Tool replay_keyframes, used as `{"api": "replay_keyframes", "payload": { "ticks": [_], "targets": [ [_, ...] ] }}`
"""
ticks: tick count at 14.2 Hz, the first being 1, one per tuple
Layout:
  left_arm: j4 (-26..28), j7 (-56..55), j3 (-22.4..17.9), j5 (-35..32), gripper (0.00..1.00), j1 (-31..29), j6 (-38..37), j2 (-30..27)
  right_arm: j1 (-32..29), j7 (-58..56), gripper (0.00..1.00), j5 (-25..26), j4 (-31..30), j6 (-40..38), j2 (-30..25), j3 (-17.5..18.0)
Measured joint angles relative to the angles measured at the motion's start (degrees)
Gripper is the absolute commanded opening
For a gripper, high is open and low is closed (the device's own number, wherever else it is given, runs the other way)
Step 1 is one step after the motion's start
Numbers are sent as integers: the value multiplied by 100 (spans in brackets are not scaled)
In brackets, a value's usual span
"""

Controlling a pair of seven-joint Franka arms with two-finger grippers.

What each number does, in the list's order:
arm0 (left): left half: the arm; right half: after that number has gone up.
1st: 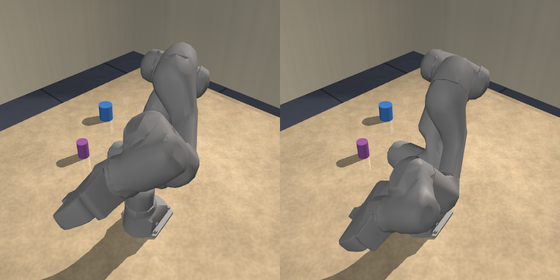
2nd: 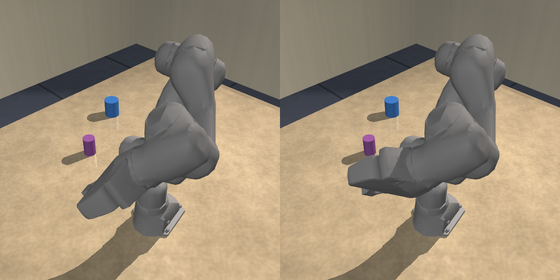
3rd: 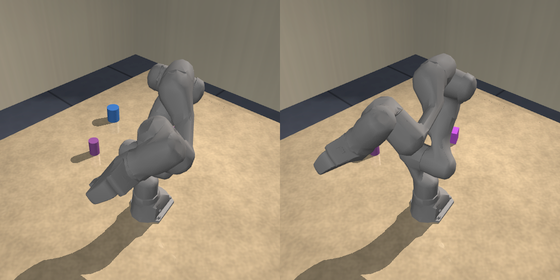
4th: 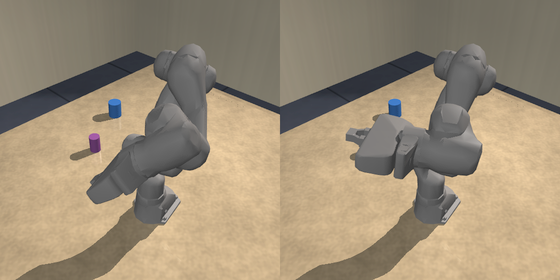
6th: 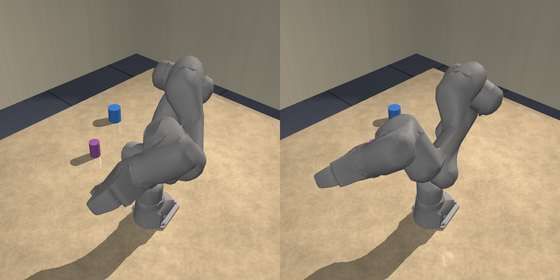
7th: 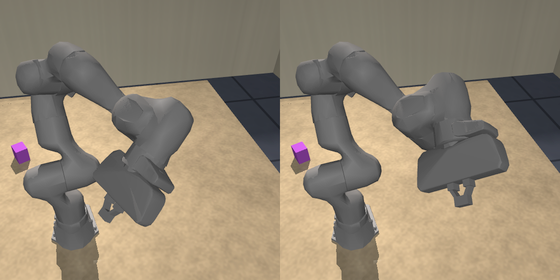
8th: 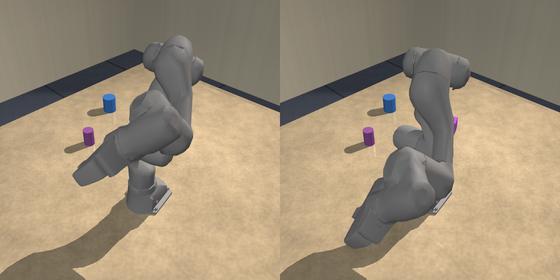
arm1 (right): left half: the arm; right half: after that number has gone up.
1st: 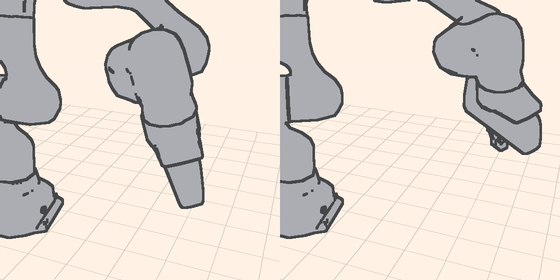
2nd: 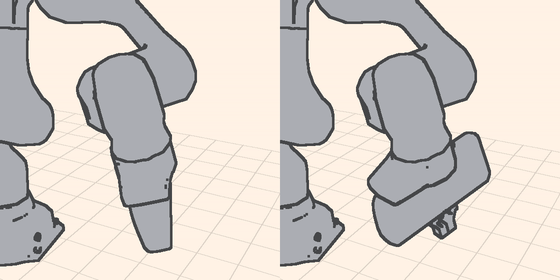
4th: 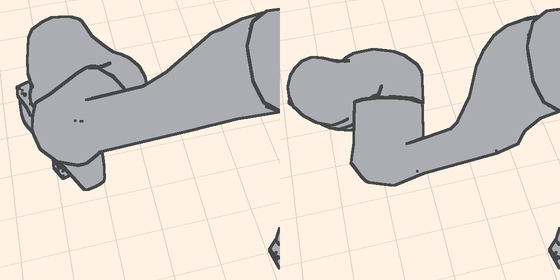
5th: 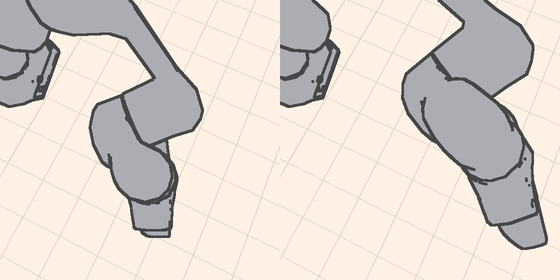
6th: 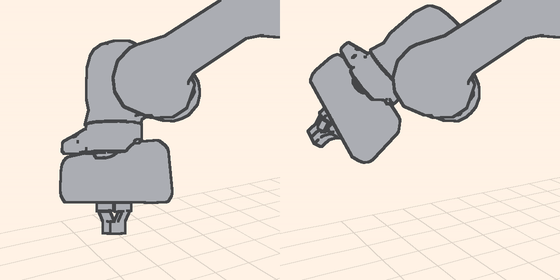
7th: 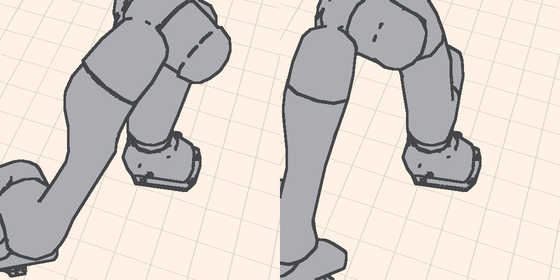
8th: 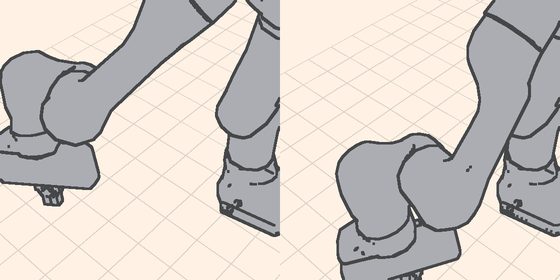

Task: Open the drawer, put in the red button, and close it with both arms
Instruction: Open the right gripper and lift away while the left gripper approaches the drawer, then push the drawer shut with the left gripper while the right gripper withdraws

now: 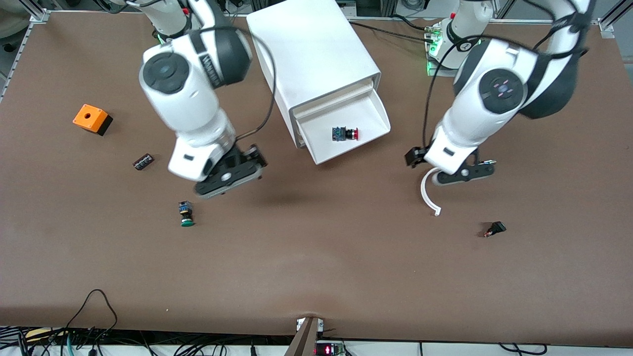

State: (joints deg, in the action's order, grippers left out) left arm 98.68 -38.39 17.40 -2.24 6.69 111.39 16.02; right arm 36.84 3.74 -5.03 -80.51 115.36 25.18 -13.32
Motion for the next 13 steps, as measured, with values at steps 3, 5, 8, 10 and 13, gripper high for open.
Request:
{"api": "replay_keyframes", "payload": {
  "ticks": [3, 5, 8, 10, 13],
  "targets": [
    [23, -819, 224, 0, 100, 82, 469, 439, -543, 318, 100, 0, -288, -20, -92, -8],
    [41, -1481, 252, -17, 100, 386, 678, 654, -866, 376, 100, 0, -430, -284, -181, -21],
    [170, -2267, 276, -313, 100, 922, 814, 842, -1382, 423, 100, 0, -510, -550, -256, -26],
    [387, -2621, 280, -385, 100, 1179, 1131, 874, -1722, 424, 100, 0, -512, -626, -285, -26],
    [681, -2753, 265, -396, 100, 1224, 1687, 879, -2402, 404, 100, 0, -520, -791, -400, 124]
  ]
}}
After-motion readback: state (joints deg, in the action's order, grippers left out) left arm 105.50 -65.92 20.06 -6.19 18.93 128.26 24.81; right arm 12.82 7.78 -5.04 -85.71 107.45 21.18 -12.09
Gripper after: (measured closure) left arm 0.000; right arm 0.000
